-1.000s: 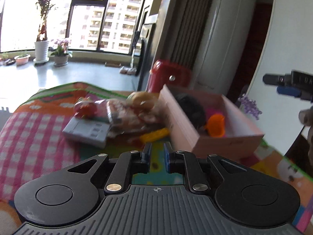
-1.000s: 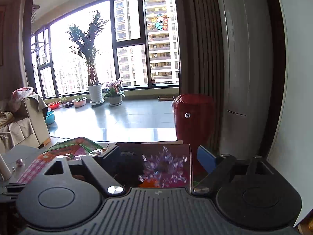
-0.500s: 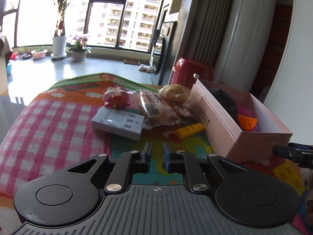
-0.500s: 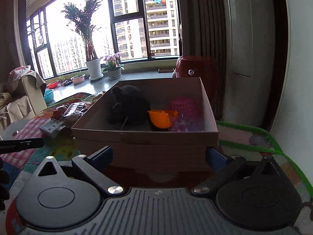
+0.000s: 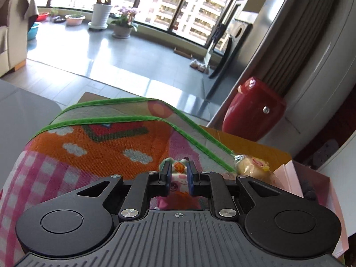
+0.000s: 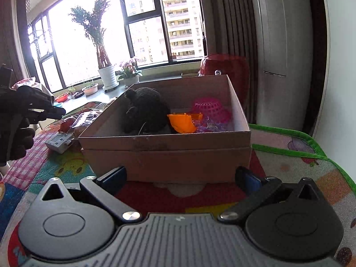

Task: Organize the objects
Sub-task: 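Grasp the pink-and-teal figurine with the left tool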

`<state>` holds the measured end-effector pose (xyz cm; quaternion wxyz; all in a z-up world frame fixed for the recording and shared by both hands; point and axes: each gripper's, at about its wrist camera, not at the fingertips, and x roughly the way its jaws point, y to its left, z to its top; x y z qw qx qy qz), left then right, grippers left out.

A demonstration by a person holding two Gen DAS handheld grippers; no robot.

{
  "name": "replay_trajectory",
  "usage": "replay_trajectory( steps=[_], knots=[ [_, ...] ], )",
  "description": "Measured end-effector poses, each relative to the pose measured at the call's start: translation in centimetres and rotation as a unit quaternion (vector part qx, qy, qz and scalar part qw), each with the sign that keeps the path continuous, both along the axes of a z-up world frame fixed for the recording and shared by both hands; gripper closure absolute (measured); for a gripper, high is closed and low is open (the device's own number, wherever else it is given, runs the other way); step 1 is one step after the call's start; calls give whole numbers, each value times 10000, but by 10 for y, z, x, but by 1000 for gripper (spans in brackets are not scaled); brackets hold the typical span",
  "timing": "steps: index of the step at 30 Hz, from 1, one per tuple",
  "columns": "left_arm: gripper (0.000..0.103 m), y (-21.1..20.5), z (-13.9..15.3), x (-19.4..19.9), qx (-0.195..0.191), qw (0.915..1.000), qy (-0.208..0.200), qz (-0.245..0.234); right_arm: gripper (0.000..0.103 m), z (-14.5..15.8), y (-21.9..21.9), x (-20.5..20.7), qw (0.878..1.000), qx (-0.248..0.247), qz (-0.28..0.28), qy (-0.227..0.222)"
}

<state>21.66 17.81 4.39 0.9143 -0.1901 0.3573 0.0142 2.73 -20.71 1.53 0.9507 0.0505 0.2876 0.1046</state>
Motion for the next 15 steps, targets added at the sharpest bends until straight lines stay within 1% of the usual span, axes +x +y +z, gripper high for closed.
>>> replay_trajectory(
  steps=[1, 3, 6, 9, 11, 13, 14, 15],
  knots=[
    [85, -2, -4, 9, 152, 9998, 145, 4, 0, 0, 0, 0, 10000, 2, 7, 10],
    [70, -5, -9, 17, 220, 9993, 275, -124, 0, 0, 0, 0, 10000, -2, 19, 30],
    [65, -10, -13, 27, 73, 9987, 433, -257, 0, -1, 2, 1, 10000, -17, 62, 74],
    [60, -12, -20, 36, -138, 9977, 637, -176, 0, -2, 3, 4, 9998, -45, 100, 148],
    [61, -12, -21, 36, -207, 9975, 662, -122, 0, -2, 3, 4, 9998, -42, 92, 161],
    [61, -14, -19, 31, -229, 9974, 647, -204, 0, -3, 3, 4, 9998, -26, 96, 173],
    [68, -14, -18, 27, -306, 9975, 600, -236, 0, -3, 3, 5, 9998, -22, 94, 183],
    [68, -12, -17, 20, -416, 9975, 542, -207, 0, -3, 3, 5, 9998, -20, 88, 194]
  ],
)
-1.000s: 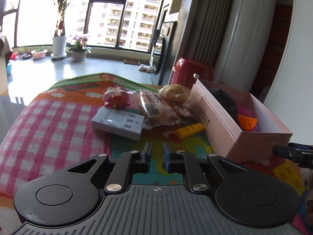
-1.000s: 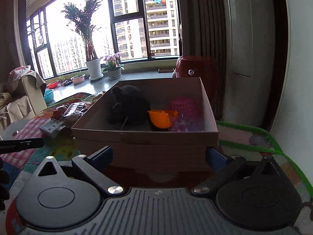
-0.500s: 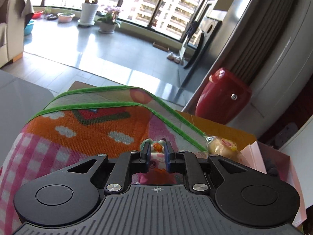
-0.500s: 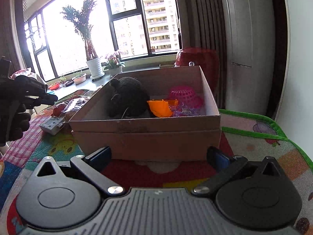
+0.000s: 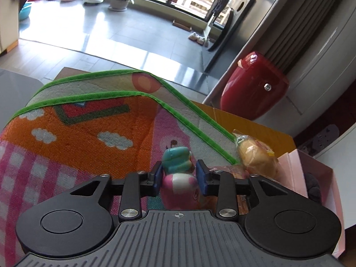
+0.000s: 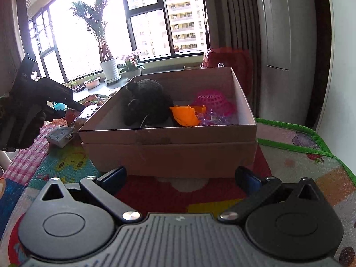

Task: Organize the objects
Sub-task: 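Grasp the pink-and-teal figurine with the left tool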

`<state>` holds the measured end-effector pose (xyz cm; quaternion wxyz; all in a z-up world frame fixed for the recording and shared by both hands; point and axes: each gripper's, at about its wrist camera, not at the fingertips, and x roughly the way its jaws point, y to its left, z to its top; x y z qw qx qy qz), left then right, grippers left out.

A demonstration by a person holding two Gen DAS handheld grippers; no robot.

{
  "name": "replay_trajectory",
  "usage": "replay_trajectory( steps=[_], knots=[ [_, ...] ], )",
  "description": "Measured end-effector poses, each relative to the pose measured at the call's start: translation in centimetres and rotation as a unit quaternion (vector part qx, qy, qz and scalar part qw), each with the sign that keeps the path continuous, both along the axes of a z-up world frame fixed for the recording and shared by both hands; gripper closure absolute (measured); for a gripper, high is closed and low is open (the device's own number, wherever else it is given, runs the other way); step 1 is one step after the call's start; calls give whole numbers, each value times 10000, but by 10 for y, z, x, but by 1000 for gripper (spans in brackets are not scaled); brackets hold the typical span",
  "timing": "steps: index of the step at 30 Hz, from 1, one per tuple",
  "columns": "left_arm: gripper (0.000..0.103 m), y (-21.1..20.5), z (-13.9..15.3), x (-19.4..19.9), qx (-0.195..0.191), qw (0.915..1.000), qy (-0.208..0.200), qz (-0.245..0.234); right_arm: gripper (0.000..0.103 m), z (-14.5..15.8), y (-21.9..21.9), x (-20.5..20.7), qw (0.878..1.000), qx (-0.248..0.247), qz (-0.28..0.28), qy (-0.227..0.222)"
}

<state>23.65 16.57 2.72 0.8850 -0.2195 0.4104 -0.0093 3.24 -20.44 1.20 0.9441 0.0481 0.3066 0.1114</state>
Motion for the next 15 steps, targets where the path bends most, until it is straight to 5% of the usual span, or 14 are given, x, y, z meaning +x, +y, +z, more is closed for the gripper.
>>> replay_trajectory(
  steps=[9, 15],
  knots=[
    [70, 4, 15, -135, -786, 9891, -1192, -348, 0, 9, 6, -1, 9998, -207, -60, 15],
    [70, 11, -2, -174, -747, 9805, -1818, 56, 0, 90, 47, 20, 9981, -171, 505, -294]
  ],
)
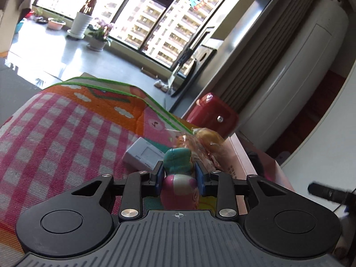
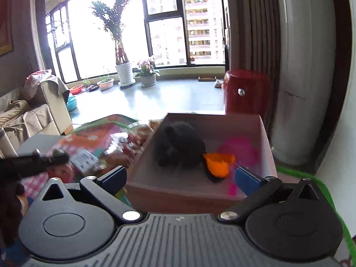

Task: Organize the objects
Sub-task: 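Grasp the pink-and-teal figurine with the left tool, then grasp the yellow toy brick with the right tool while the left tool holds the figurine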

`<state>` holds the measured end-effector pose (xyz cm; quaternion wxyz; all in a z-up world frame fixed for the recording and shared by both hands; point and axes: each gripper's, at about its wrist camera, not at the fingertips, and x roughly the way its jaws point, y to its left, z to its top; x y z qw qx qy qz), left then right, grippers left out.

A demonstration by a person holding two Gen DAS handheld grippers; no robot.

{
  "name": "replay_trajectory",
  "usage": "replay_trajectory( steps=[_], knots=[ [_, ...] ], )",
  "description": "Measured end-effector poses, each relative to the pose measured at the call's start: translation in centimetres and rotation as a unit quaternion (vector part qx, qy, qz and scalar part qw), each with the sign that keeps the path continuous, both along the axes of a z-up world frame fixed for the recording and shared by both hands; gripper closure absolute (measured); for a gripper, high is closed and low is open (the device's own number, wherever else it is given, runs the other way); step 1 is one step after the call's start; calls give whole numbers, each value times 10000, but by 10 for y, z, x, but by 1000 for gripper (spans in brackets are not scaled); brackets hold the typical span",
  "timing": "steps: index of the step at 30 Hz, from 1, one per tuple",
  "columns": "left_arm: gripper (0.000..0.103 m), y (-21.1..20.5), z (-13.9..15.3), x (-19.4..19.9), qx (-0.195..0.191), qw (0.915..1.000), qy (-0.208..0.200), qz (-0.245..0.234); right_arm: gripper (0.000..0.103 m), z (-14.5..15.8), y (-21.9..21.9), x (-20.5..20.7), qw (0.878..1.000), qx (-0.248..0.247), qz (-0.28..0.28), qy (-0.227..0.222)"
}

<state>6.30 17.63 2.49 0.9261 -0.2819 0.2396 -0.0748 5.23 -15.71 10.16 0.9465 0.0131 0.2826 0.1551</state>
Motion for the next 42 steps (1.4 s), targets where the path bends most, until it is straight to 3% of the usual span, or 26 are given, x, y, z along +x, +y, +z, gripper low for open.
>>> replay_trajectory(
  steps=[4, 8, 12, 15, 17, 20, 24, 31, 33, 35, 37, 39, 42],
  knots=[
    [70, 16, 0, -6, -455, 9986, -239, 155, 0, 40, 58, 70, 9981, -63, 449, 420],
    [70, 21, -7, -8, -525, 9979, -305, 229, 3, 23, 132, 153, 9931, -893, 249, 715],
    [70, 27, -12, -2, -783, 9965, -196, 219, 38, -19, 179, 222, 9822, -1512, -174, 1101],
    [70, 31, -14, -2, -905, 9954, -180, 242, 66, -51, 195, 257, 9668, -1946, -476, 1584],
    [70, 36, -16, -1, -1028, 9943, -113, 274, 70, -65, 196, 263, 9582, -2147, -563, 1804],
    [70, 42, -19, -1, -1246, 9917, -31, 308, 70, -66, 198, 248, 9577, -2260, -338, 1748],
    [70, 44, -20, 0, -1192, 9922, -36, 373, 70, -58, 197, 211, 9605, -2011, 200, 1911],
    [70, 50, -25, -1, -1181, 9914, -9, 560, 70, -49, 179, 111, 9533, -1682, 1261, 2167],
    [70, 51, -24, -2, -1135, 9917, -65, 599, 70, -39, 165, 78, 9549, -1533, 1505, 2051],
    [70, 51, -23, -4, -1074, 9922, -112, 625, 70, -20, 144, 48, 9625, -1349, 1667, 1664],
    [70, 50, -22, -4, -1048, 9924, -137, 628, 61, 7, 108, 16, 9763, -1235, 1468, 1001],
    [70, 50, -21, -5, -1040, 9926, -158, 614, 27, 19, 73, -6, 9833, -1114, 1220, 766],
    [70, 47, -15, -6, -955, 9934, -169, 616, 21, 7, 31, -23, 9819, -808, 1214, 1211]
  ],
)
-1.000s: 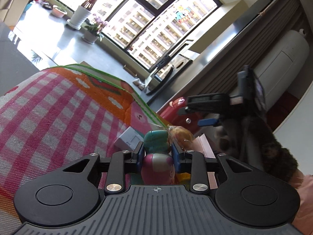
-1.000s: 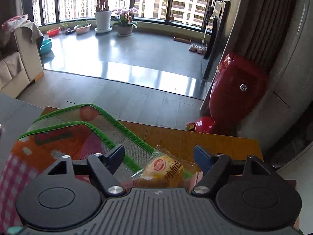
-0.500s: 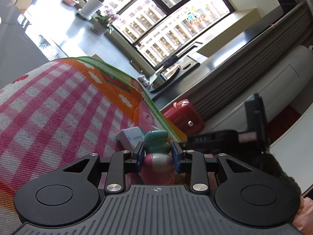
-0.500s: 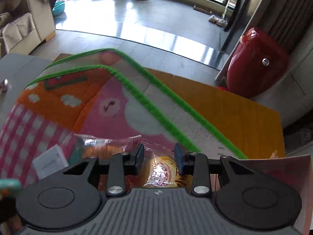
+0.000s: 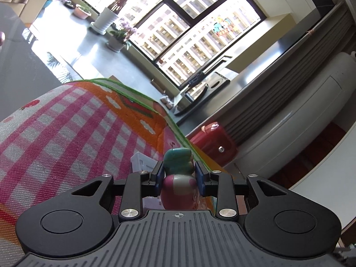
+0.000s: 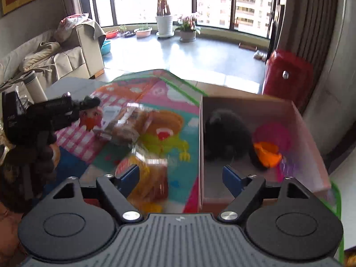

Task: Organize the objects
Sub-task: 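Grasp the yellow toy brick with the right tool while the left tool holds the figurine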

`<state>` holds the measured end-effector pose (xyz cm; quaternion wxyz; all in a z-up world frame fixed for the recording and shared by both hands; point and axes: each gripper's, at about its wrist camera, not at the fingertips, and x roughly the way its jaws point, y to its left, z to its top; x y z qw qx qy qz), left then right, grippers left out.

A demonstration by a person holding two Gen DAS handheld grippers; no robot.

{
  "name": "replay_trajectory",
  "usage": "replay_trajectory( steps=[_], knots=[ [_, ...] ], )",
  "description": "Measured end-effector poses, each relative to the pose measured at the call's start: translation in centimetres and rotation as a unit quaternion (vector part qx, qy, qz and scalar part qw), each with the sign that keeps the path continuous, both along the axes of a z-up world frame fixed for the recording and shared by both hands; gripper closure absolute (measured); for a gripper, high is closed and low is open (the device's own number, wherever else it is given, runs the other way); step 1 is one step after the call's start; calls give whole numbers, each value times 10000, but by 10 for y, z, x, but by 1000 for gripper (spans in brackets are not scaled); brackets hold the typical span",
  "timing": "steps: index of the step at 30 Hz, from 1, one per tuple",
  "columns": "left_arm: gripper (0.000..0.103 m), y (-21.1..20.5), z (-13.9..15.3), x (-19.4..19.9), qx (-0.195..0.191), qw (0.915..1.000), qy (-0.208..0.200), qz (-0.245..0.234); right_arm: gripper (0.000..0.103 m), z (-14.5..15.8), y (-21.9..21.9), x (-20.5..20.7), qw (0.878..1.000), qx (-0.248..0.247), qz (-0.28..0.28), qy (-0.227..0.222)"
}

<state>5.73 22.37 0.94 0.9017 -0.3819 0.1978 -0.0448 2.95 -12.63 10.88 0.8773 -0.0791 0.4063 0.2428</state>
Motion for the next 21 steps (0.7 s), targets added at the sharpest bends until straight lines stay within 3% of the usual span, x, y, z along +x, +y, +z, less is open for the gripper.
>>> replay_trajectory(
  steps=[5, 12, 15, 18, 21],
  knots=[
    [70, -21, 23, -15, 268, 9991, -213, -237, 21, -40, -22, 1, 9994, 97, -300, 140],
    [70, -46, 30, -44, 545, 9979, 65, -348, 17, -57, -5, 43, 9933, 1085, -376, 127],
    [70, -49, 27, -52, 608, 9974, 243, -287, 13, -58, 9, 34, 9886, 1494, -14, 182],
    [70, -52, 25, -54, 560, 9975, 327, -293, 11, -64, 27, 11, 9870, 1544, 394, 198],
    [70, -55, 28, -55, 627, 9971, 313, -307, 11, -69, 42, -21, 9814, 1523, 1148, 231]
  ],
)
